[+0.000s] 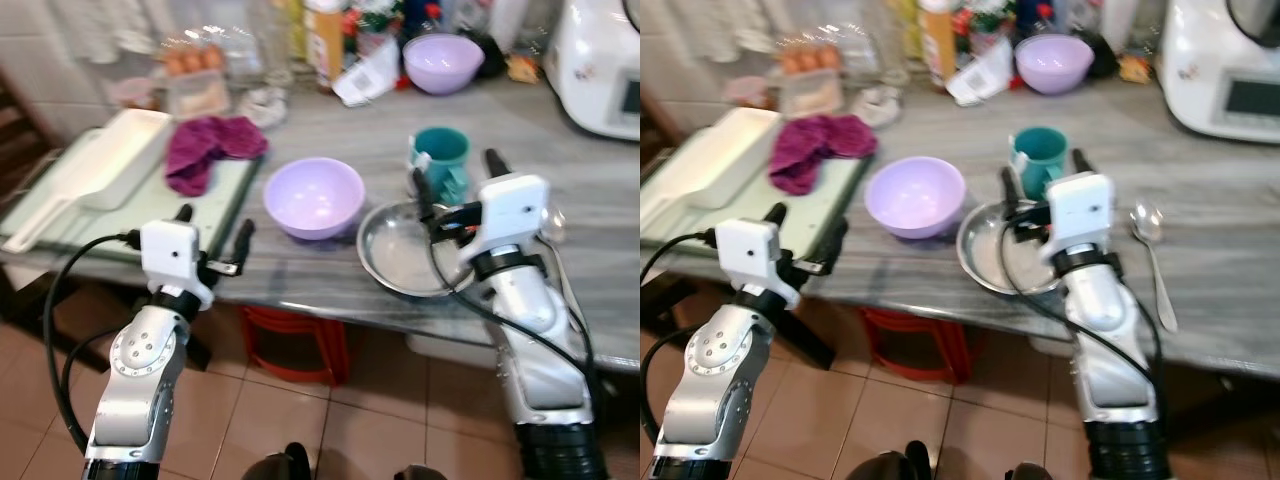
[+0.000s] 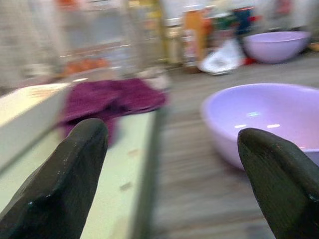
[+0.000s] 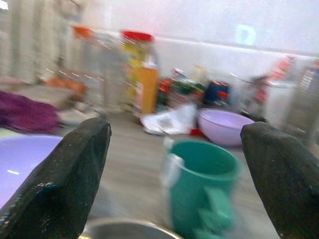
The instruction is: Setting the table
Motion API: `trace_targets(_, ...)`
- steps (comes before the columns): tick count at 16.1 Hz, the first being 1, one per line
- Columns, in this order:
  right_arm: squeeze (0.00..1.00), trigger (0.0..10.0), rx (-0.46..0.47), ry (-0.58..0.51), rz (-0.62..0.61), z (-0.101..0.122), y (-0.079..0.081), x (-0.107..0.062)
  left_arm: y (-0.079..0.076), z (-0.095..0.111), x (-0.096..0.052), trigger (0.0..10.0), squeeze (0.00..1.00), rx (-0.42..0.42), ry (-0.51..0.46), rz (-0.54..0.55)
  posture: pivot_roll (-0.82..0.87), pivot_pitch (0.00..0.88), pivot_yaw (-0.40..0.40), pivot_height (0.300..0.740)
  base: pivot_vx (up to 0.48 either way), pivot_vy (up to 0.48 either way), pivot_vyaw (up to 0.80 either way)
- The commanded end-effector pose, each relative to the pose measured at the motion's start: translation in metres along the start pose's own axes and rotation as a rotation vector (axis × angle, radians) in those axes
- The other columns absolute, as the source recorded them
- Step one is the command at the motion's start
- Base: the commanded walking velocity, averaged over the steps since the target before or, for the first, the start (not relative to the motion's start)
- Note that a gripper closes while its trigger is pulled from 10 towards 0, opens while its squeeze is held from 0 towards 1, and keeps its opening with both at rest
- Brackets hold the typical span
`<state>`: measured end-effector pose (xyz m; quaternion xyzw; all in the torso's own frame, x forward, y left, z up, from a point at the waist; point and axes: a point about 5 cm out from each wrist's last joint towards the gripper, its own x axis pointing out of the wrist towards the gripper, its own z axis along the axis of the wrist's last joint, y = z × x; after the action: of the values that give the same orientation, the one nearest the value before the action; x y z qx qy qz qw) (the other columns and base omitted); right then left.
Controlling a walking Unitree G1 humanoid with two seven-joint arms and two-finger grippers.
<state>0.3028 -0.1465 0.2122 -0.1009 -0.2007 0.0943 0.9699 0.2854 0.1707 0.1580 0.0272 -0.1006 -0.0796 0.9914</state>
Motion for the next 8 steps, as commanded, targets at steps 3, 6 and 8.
trace_targets(3, 1.0, 10.0, -0.01, -0.007, 0.011, 0.0039, 0.0041, 0.0004, 0.0084, -0.0088, -0.0017, 10.0, 0.0, 0.025, 0.034, 0.06, -0.16, 0.089, 0.12, 0.74, 0.0, 0.0, 0.8)
trace_targets(6, 1.0, 10.0, -0.009, -0.007, 0.015, 0.0039, 0.0079, 0.002, 0.0075, -0.0113, -0.001, 10.0, 0.0, 0.052, 0.03, 0.081, -0.16, 0.067, 0.119, 0.74, 0.0, 0.0, 0.8)
trace_targets(8, 1.0, 10.0, -0.003, -0.007, 0.025, 0.0034, 0.011, 0.0023, 0.0126, -0.0143, -0.0004, 10.0, 0.0, 0.092, 0.034, 0.128, -0.16, 0.059, 0.116, 0.74, 0.0, 0.0, 0.8)
